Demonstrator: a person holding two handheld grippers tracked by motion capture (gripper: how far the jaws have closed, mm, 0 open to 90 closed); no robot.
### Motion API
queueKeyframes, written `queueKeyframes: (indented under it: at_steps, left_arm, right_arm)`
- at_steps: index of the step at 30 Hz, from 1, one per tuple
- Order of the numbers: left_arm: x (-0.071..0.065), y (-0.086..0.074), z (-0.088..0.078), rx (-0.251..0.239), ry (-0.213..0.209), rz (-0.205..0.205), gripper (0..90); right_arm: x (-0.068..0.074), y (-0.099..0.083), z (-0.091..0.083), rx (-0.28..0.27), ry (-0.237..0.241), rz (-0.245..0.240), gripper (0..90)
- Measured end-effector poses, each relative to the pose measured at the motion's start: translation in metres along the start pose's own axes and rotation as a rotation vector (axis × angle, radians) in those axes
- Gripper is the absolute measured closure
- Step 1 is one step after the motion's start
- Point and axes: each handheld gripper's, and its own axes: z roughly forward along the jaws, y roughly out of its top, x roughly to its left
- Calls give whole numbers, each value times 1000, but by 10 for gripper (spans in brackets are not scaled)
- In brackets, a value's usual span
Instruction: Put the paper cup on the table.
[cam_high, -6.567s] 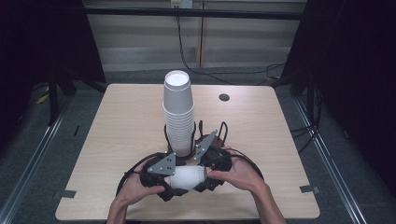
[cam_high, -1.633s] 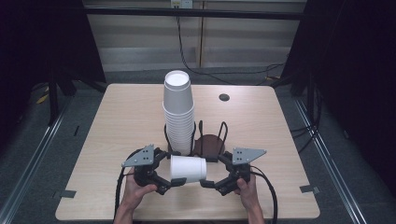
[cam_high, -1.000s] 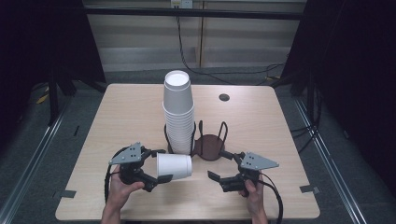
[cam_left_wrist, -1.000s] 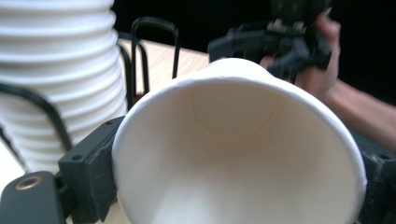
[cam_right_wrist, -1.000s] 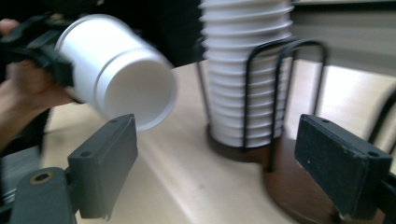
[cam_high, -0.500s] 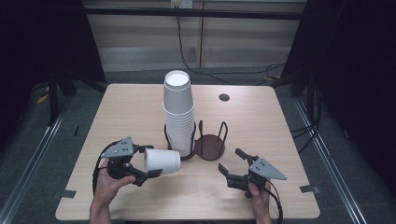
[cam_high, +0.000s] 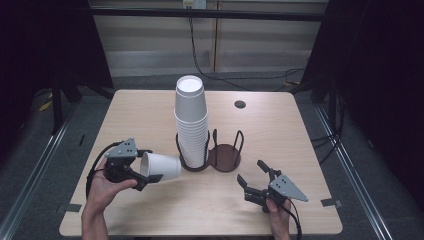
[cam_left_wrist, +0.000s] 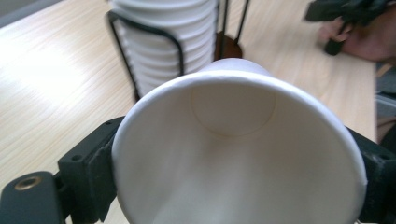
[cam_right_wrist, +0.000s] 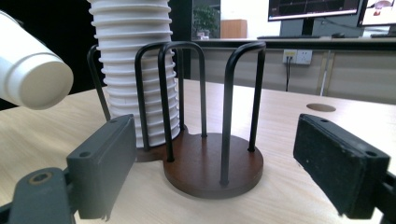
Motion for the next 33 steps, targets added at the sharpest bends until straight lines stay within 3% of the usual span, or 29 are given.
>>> queueKeyframes:
  at_steps: [5,11,17,29,32,33]
  left_arm:
    - [9,0,-4,0,9,-25,100]
    - [23,5,-2,70,53,-49,100]
    - [36,9,-2,101,84,-70,98]
    - [57,33,3,249,157,-69,97]
    - [62,37,9,277,163,-80,94]
    - [65,37,10,307,156,-75,94]
  right_arm:
    - [2,-1,-3,-29,6,-21,131]
    - [2,-2,-4,-43,15,-23,131]
    - [2,-2,-4,-44,16,-23,132]
    - [2,-2,-4,-46,22,-24,133]
    - [2,-2,-4,-46,24,-24,133]
    - [2,-2,-4,-47,24,-24,133]
